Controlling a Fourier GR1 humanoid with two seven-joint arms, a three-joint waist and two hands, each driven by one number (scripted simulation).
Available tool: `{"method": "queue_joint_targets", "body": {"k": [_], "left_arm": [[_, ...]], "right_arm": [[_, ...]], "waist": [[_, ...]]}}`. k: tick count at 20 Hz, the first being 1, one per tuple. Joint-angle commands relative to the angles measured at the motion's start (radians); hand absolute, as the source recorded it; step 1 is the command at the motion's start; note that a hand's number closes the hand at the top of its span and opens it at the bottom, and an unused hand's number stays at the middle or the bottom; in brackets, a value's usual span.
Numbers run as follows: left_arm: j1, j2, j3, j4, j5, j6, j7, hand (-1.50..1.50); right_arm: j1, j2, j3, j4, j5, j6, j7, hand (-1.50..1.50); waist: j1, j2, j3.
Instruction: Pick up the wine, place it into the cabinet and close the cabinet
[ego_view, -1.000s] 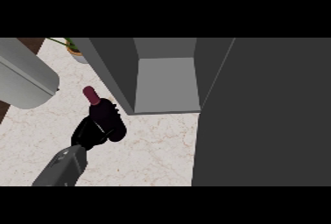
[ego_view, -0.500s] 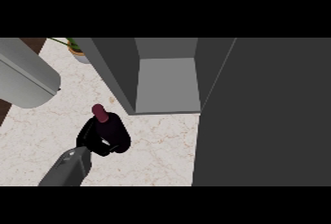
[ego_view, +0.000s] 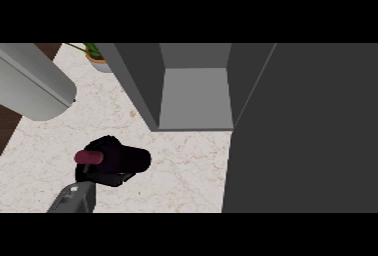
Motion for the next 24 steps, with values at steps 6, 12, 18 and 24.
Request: {"method": "queue_joint_targets", "body": {"k": [6,12,18,24], "left_arm": [[0.067,-0.060,-0.091,-0.273,-0.085,0.257,0.167,1.50],[0.093,-0.099,-0.146,-0.464,-0.104,0.303,0.327,1.50],[0.069,-0.151,-0.201,-0.544,-0.119,0.361,0.473,1.50],[-0.029,-0.152,-0.339,-0.610,-0.195,0.523,0.656,1.50]], "right_arm": [[0.050,-0.036,-0.048,-0.089,-0.084,0.030,0.019,-1.50],[-0.012,-0.021,-0.091,-0.096,-0.120,0.006,0.090,-1.50],[0.100,-0.001,0.002,-0.114,-0.048,0.028,0.016,-1.50],[0.121,-0.001,-0.022,-0.058,-0.058,0.054,-0.047,-1.50]], "waist": [[0.006,0.002,-0.001],[0.009,0.005,-0.002],[-0.002,0.004,-0.003],[-0.011,0.002,-0.002]]}}
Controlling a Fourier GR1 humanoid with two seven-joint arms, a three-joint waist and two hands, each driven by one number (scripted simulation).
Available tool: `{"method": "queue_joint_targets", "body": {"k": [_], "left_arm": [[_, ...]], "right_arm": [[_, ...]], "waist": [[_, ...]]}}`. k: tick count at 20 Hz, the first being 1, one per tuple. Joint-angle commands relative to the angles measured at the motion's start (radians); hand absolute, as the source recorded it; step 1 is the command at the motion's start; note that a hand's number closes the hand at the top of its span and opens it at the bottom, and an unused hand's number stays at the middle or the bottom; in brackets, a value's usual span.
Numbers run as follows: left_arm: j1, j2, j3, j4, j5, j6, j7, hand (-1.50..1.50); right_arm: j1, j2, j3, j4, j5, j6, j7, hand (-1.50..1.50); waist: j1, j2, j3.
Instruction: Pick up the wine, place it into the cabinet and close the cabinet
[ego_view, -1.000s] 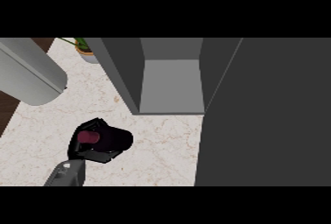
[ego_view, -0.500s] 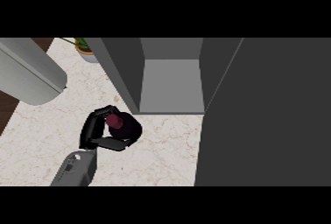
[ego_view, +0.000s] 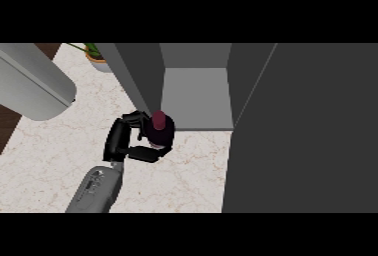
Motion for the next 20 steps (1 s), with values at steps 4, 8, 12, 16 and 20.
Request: {"method": "queue_joint_targets", "body": {"k": [4,8,12,16,20], "left_arm": [[-0.123,-0.031,-0.113,0.004,-0.090,0.119,0.112,1.50],[-0.133,-0.030,-0.197,-0.014,-0.013,0.168,0.147,1.50],[-0.173,-0.029,-0.189,0.010,0.034,0.204,0.173,1.50],[-0.220,-0.029,-0.194,0.030,0.013,0.257,0.235,1.50],[-0.260,-0.028,-0.195,0.084,-0.046,0.297,0.282,1.50]], "right_arm": [[0.005,0.000,-0.019,-0.063,-0.057,0.004,0.029,-1.50],[0.003,-0.012,-0.063,-0.033,-0.101,0.035,-0.012,-1.50],[0.016,-0.019,-0.069,-0.065,-0.116,0.048,0.000,-1.50],[0.001,0.016,-0.013,-0.063,-0.088,0.032,0.013,-1.50],[-0.024,0.010,-0.032,-0.046,-0.098,0.049,0.002,-1.50]], "waist": [[-0.013,0.004,-0.001],[-0.029,0.005,-0.001],[-0.049,0.008,-0.001],[-0.054,0.011,-0.002],[-0.065,0.016,-0.001]]}}
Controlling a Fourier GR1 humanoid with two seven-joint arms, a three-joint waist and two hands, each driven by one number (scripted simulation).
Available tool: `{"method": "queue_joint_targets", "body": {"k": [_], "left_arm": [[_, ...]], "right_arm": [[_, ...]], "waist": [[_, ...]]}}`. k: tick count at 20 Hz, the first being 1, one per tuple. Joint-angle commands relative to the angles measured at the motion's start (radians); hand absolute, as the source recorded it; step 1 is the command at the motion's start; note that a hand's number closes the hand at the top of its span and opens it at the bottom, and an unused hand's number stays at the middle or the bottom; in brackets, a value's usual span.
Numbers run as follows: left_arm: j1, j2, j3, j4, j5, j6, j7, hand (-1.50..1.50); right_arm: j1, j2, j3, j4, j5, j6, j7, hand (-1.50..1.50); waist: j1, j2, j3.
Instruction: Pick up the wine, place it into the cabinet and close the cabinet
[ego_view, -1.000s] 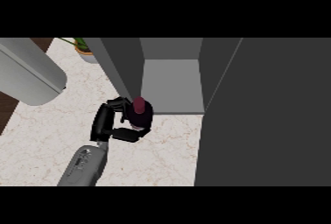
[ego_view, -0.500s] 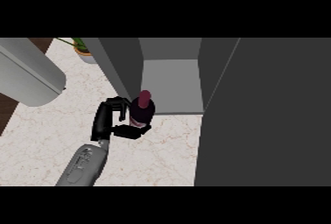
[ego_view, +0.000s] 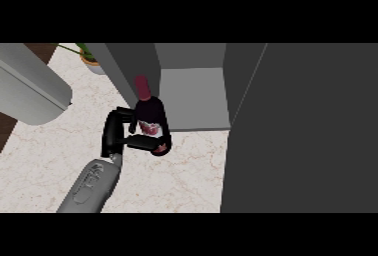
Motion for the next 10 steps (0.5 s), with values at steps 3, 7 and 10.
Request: {"method": "queue_joint_targets", "body": {"k": [3,7,10], "left_arm": [[-0.215,-0.092,-0.112,0.115,-0.099,0.024,0.106,1.50],[-0.228,-0.093,-0.111,0.152,-0.137,0.068,0.130,1.50],[-0.224,-0.082,-0.095,0.179,-0.130,0.053,0.115,1.50]], "right_arm": [[-0.001,-0.009,-0.003,-0.053,-0.077,0.016,0.032,-1.50],[0.010,-0.003,0.011,-0.064,-0.079,0.026,0.019,-1.50],[0.003,-0.003,0.006,-0.041,-0.080,0.033,0.011,-1.50]], "waist": [[-0.051,0.017,-0.007],[-0.073,0.020,-0.007],[-0.067,0.024,-0.008]]}}
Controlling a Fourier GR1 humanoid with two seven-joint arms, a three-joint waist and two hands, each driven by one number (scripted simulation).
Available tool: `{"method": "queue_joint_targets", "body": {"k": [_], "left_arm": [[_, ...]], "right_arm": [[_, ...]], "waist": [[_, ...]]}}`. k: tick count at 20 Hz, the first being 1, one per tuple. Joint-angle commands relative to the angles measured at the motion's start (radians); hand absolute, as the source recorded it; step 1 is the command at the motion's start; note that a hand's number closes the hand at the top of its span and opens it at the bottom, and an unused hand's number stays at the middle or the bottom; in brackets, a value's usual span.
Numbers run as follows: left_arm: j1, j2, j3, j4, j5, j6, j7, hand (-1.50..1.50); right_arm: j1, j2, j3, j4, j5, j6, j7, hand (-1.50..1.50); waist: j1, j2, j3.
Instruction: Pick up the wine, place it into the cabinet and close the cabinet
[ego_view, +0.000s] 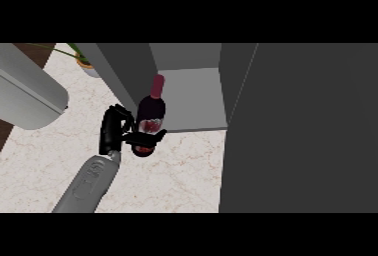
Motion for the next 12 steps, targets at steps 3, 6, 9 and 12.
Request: {"method": "queue_joint_targets", "body": {"k": [3,6,9,12], "left_arm": [[-0.177,-0.134,-0.066,0.167,-0.042,-0.014,0.072,1.50],[-0.171,-0.134,-0.056,0.175,-0.042,-0.001,0.090,1.50],[-0.181,-0.128,-0.022,0.192,-0.038,0.020,0.065,1.50],[-0.184,-0.134,-0.006,0.188,-0.022,0.020,0.052,1.50]], "right_arm": [[-0.001,0.010,0.018,-0.036,-0.067,0.004,0.025,-1.50],[-0.002,0.004,0.015,-0.060,-0.068,0.010,0.034,-1.50],[-0.006,0.007,0.002,-0.055,-0.070,0.008,0.035,-1.50],[-0.001,0.008,0.021,-0.034,-0.063,0.017,0.033,-1.50]], "waist": [[-0.053,0.033,-0.016],[-0.062,0.034,-0.016],[-0.056,0.035,-0.017],[-0.059,0.036,-0.017]]}}
